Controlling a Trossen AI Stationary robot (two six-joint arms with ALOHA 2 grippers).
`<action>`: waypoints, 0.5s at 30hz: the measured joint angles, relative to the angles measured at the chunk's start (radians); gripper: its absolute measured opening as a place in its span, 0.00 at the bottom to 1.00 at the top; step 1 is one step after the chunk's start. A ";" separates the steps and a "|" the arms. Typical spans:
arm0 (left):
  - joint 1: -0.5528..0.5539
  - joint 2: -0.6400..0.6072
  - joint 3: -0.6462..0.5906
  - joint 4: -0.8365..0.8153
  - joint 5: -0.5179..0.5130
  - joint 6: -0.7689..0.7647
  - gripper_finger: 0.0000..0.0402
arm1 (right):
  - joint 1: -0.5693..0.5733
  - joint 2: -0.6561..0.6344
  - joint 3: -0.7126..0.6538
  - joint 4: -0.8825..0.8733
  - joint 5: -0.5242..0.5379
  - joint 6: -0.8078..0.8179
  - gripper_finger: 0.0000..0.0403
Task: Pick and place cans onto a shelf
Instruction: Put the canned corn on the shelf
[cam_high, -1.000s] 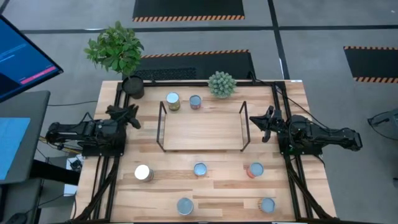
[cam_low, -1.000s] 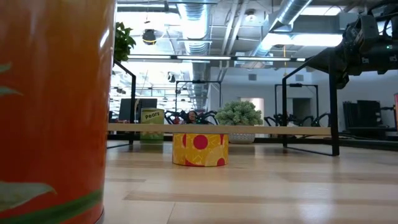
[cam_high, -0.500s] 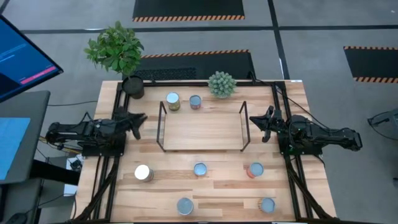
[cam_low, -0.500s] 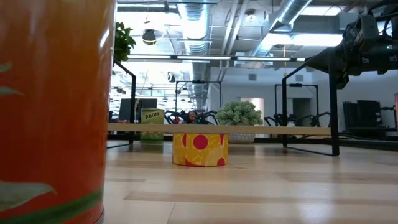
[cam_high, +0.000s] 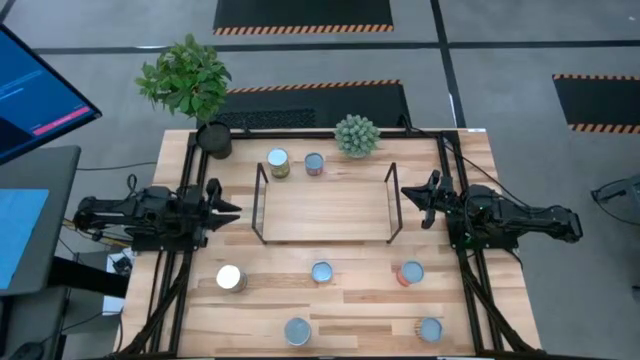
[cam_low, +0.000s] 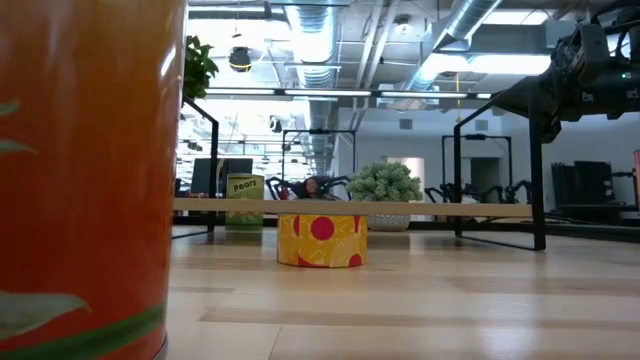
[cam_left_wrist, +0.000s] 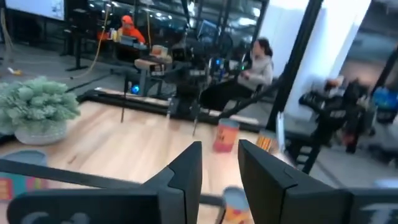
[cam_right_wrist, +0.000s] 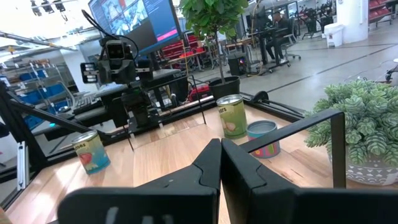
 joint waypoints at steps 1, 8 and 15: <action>0.000 0.000 0.000 0.018 -0.012 -0.024 0.23 | 0.000 0.000 0.000 0.000 0.000 0.000 0.08; 0.000 0.000 0.000 0.100 -0.123 -0.048 0.23 | 0.000 0.000 0.000 0.003 0.001 0.000 0.08; 0.000 0.000 0.000 0.072 -0.186 -0.040 0.23 | 0.000 0.000 0.000 0.003 0.004 0.000 0.08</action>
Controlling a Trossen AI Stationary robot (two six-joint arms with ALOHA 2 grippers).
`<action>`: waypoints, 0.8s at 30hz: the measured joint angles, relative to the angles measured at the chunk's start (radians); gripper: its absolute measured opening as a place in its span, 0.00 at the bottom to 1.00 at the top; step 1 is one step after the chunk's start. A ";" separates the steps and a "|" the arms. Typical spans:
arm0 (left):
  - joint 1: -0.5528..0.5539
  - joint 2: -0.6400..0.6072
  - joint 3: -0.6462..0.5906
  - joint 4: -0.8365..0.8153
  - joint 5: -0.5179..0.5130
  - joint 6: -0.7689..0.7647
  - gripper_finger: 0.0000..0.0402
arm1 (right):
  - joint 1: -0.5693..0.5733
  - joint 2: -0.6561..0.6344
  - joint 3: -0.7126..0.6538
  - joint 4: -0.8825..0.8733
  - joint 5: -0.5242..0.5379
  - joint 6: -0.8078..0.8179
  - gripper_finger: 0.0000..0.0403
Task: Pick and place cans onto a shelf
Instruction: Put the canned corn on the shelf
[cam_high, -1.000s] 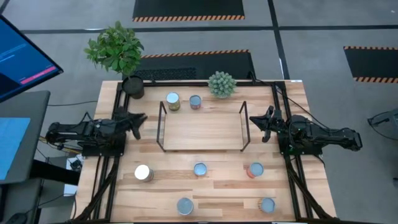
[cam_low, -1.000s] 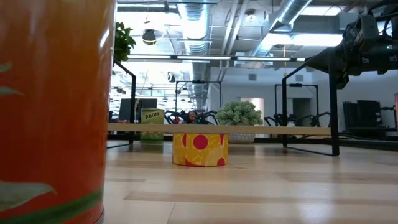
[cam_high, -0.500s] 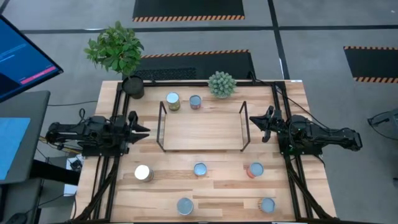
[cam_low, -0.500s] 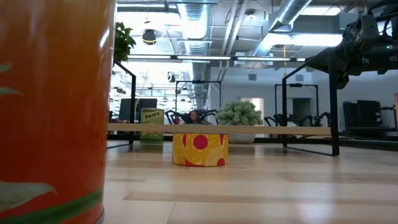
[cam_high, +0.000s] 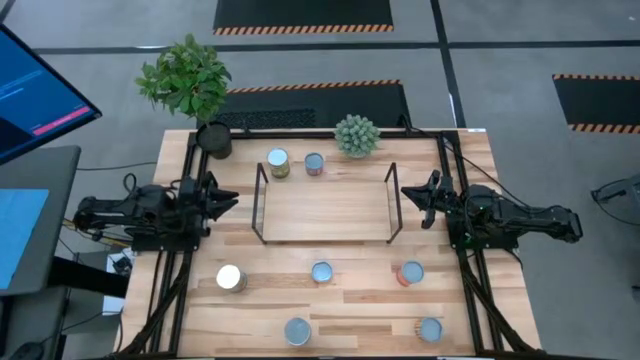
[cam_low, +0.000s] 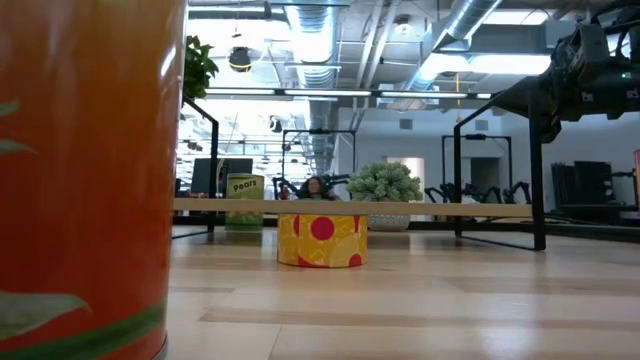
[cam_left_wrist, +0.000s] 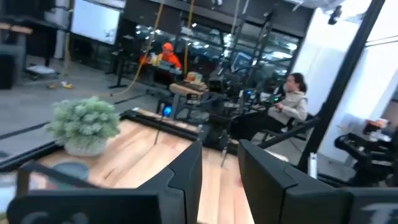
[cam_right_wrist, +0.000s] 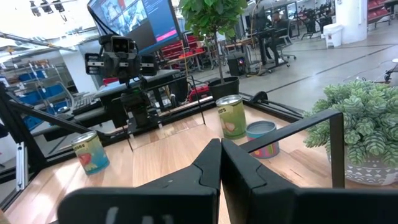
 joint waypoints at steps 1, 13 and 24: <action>0.000 0.000 0.000 -0.016 -0.009 -0.011 0.23 | 0.000 0.000 0.000 0.000 0.000 0.000 0.08; 0.000 0.059 0.000 -0.159 -0.051 -0.066 0.23 | 0.000 0.000 0.000 -0.001 0.001 -0.001 0.08; 0.000 0.066 -0.014 -0.040 0.028 0.008 0.23 | 0.000 0.000 0.000 -0.002 0.001 -0.002 0.08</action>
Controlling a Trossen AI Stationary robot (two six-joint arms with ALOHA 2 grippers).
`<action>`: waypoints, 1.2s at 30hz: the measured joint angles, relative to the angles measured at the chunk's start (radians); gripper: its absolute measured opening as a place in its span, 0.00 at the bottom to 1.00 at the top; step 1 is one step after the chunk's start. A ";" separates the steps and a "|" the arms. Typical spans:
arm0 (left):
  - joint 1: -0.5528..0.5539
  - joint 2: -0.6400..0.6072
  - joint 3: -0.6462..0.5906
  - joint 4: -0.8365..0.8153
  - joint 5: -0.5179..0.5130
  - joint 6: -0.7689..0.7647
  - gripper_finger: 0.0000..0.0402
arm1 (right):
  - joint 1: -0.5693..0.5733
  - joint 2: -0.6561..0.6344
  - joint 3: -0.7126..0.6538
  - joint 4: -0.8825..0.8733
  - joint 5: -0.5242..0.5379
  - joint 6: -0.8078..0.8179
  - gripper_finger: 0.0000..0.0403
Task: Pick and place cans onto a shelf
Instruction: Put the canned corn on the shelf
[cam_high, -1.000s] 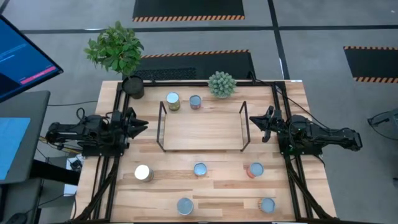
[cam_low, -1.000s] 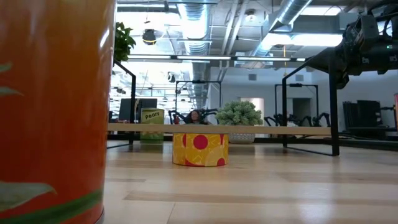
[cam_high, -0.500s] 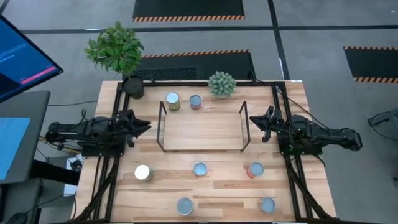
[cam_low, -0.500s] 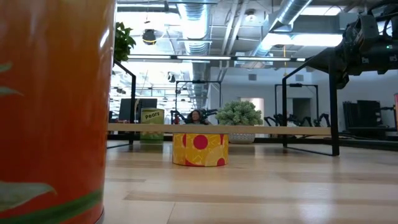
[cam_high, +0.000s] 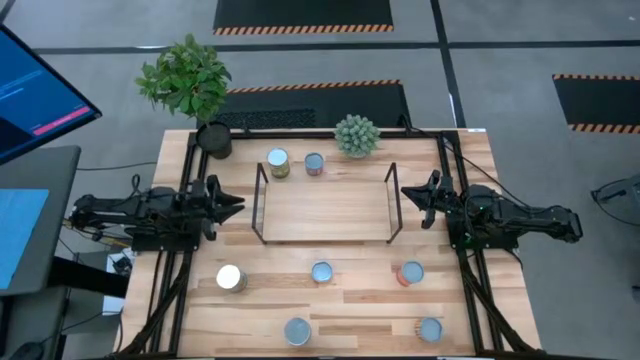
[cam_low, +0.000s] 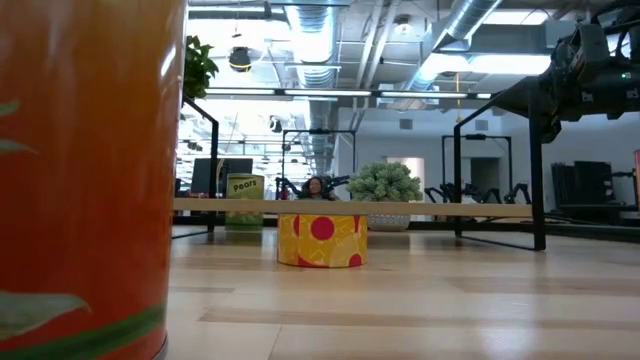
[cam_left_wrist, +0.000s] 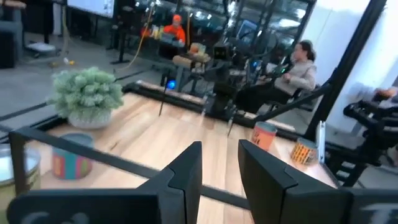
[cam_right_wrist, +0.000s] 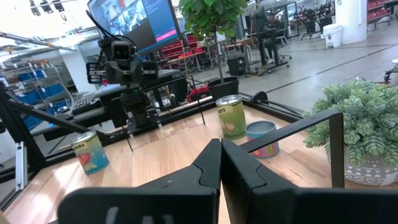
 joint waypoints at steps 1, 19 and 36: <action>0.000 -0.002 -0.022 0.034 0.012 -0.005 0.23 | 0.000 0.000 0.000 0.000 0.000 0.000 0.08; 0.000 -0.060 -0.146 0.258 -0.041 0.040 0.23 | 0.000 0.000 0.000 -0.001 0.000 0.002 0.08; 0.000 -0.059 -0.167 0.282 -0.037 -0.059 0.23 | 0.000 0.000 0.000 0.046 0.001 0.002 0.08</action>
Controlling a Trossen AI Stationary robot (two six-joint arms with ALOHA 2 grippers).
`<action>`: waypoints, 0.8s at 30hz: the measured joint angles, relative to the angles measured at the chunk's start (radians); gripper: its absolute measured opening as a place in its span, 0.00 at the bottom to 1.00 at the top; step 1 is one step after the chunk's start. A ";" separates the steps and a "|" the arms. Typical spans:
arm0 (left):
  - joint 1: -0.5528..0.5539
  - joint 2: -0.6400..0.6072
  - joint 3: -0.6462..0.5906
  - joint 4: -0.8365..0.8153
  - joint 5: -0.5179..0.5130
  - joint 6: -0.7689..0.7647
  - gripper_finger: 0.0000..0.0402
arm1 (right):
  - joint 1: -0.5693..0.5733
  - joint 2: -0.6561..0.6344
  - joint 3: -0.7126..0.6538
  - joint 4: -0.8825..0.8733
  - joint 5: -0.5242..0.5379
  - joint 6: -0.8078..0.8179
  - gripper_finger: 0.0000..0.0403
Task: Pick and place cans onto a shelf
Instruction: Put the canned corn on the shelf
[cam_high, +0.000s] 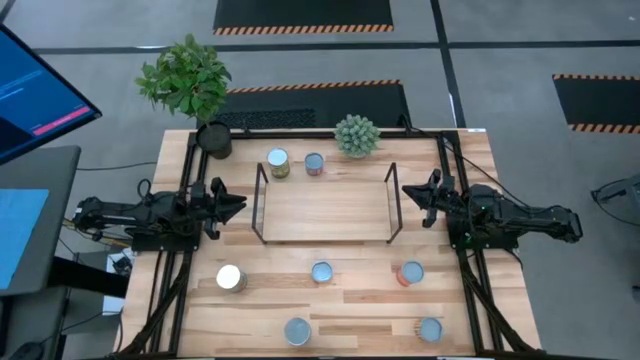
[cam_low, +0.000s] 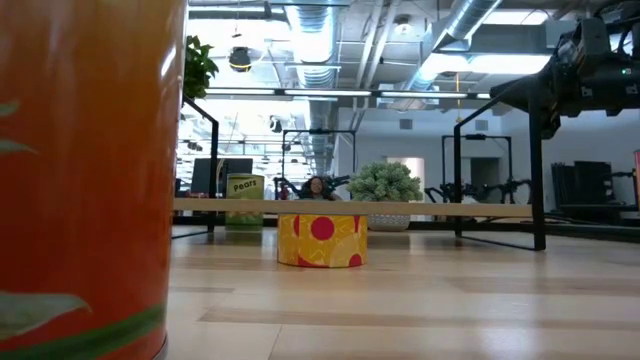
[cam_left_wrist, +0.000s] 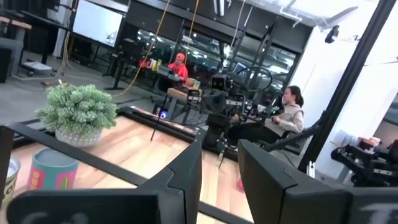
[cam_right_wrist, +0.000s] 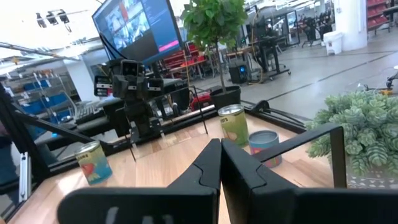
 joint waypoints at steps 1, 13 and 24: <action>0.000 0.000 0.000 0.005 0.000 -0.005 0.23 | 0.000 0.000 0.000 0.004 0.000 0.000 0.08; 0.000 0.000 -0.002 0.083 -0.007 -0.015 0.23 | 0.000 0.000 0.000 0.136 -0.001 0.000 0.08; 0.000 0.000 -0.003 0.081 -0.043 -0.015 0.23 | 0.000 0.000 0.000 0.132 -0.001 0.000 0.08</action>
